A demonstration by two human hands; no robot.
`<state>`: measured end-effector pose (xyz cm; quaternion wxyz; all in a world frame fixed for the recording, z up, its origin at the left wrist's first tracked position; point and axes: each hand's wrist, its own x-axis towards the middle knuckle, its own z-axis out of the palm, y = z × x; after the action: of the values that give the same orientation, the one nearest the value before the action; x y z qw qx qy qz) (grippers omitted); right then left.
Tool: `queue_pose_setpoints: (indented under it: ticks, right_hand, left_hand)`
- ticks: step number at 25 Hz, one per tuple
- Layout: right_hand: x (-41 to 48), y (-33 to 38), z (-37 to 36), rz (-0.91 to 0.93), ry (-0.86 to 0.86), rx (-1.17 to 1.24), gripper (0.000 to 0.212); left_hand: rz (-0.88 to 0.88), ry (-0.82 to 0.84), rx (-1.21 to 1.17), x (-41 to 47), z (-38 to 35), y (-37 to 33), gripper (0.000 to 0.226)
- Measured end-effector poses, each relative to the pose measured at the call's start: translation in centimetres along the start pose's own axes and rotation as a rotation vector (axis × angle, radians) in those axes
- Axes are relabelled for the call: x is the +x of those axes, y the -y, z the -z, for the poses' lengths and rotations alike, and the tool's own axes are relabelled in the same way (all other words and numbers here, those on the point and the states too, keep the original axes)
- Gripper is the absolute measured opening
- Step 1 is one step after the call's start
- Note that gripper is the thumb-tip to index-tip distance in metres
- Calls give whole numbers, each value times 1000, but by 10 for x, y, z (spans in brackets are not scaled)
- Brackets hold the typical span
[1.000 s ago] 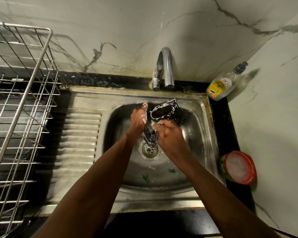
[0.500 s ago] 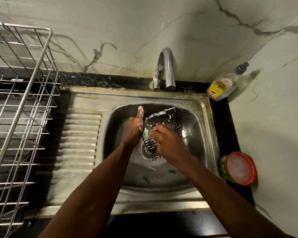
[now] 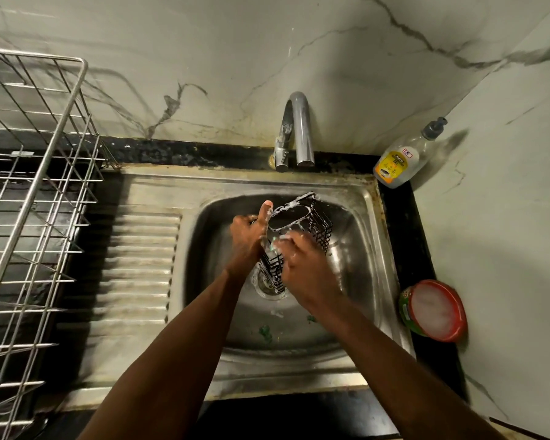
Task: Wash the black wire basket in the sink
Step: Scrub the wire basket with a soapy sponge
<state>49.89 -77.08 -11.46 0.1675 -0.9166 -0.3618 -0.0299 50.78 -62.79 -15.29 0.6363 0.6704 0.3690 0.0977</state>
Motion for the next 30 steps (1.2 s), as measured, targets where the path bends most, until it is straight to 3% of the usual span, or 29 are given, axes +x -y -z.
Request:
queue_pose_setpoints:
  ticks: [2,5,7,13,15,18,23,30]
  right_hand:
    - [-3,-7,6,35,-8,-40,33]
    - [15,-35,26,-292,-97,15,33]
    - [28,-46,33,-414,-143,33,32]
    - [3,-20,6,-83,30,-79,40]
    - [6,-32,16,-220,-82,3,37]
    - [32,-36,28,-423,-117,42,34]
    - [77,-55,20,-348,-18,57,30]
    - [10,-44,23,-432,-204,103,29]
  left_hand:
    - [-44,6,-12,-1,1,2,65]
    - [-61,9,-31,-9,3,0,62]
    - [-80,31,-31,-16,2,-4,62]
    - [-107,17,23,-14,7,-1,66]
    - [-104,6,15,-16,10,1,67]
    - [-137,87,44,-23,5,-6,64]
    - [-114,16,54,-22,5,-2,63]
    - [-116,28,69,-22,-1,-6,63]
